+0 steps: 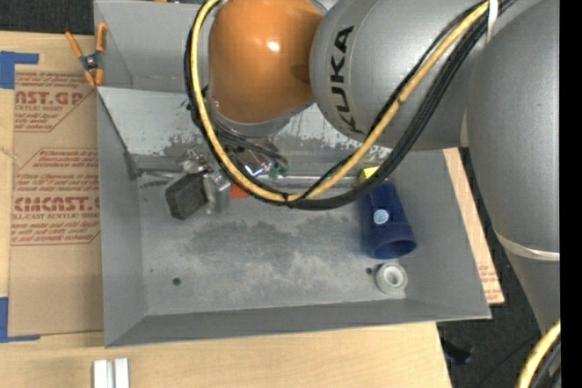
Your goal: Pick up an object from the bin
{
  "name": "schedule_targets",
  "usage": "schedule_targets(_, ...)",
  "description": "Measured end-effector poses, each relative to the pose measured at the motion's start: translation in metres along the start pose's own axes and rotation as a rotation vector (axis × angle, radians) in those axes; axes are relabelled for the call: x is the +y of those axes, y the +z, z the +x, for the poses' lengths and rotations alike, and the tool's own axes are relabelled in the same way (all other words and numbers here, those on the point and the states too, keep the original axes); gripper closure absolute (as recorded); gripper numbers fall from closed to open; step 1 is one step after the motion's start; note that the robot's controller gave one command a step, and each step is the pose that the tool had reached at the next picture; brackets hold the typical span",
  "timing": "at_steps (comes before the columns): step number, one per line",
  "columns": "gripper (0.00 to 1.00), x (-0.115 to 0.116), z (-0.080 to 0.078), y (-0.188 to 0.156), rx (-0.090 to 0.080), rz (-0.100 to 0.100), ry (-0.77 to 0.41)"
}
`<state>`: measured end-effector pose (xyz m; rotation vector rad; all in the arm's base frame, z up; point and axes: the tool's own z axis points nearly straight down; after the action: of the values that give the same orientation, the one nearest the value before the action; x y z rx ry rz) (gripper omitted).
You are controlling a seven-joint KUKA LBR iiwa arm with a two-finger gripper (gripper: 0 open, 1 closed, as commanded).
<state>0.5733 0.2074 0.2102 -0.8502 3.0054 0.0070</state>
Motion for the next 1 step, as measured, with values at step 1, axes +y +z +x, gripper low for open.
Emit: schedule_targets(1,1.0,0.0192,0.0147,0.0229,0.004,-0.001,0.007)
